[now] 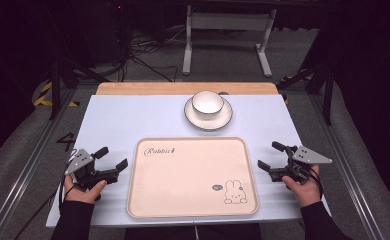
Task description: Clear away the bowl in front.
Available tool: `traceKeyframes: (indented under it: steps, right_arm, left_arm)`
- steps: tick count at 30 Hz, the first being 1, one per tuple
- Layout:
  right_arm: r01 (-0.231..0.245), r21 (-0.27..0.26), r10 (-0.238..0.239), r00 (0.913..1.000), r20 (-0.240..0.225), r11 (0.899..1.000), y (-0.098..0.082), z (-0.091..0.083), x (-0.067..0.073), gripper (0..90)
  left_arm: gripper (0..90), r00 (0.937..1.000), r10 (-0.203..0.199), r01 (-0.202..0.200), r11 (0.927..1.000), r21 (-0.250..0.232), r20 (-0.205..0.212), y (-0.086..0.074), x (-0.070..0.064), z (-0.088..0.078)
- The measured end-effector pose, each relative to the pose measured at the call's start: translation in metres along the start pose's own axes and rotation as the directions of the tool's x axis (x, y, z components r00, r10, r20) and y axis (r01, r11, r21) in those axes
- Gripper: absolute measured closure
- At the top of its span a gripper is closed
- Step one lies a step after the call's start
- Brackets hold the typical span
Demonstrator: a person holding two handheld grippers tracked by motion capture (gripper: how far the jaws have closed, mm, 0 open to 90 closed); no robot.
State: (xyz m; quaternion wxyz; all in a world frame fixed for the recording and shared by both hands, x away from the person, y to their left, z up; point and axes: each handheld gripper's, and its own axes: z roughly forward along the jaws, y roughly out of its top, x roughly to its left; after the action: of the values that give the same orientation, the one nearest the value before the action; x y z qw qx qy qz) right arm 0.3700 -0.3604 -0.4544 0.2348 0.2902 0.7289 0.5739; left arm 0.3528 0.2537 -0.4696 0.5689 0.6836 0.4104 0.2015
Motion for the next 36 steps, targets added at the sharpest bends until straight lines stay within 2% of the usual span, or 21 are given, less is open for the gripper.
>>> traceKeyframes:
  steps: [5,11,15,19,24,36]
  right_arm:
    - [-0.005,-0.001,0.005,1.0000,-0.002,1.000,0.000,0.000,-0.001,5.2]
    - [0.001,0.006,-0.001,1.0000,-0.002,1.000,0.000,0.001,0.000,5.3]
    - [-0.009,0.010,0.009,0.9999,-0.005,1.000,0.000,0.001,-0.001,5.5]
    - [-0.012,0.015,0.012,0.9999,-0.008,1.000,0.001,0.001,-0.002,5.4]
    - [-0.011,0.015,0.011,0.9999,-0.009,1.000,0.001,0.001,-0.001,5.4]
    - [-0.012,0.014,0.013,0.9999,-0.010,1.000,0.001,0.002,-0.002,5.3]
  left_arm:
    - [7.2,1.0000,0.001,-0.001,1.0000,0.003,-0.006,0.000,-0.001,0.000]
    - [7.7,0.9996,0.023,-0.023,0.9996,0.019,-0.017,0.001,-0.003,0.001]
    - [7.7,0.9998,0.012,-0.011,0.9997,0.021,-0.018,0.003,-0.004,0.000]
    - [7.7,0.9998,0.006,-0.006,1.0000,0.000,-0.021,0.007,-0.004,-0.001]
    - [7.7,1.0000,0.006,-0.006,0.9998,-0.018,-0.008,0.016,-0.008,-0.003]
    - [7.2,0.9989,0.038,-0.038,0.9988,-0.032,0.028,0.035,-0.021,-0.007]
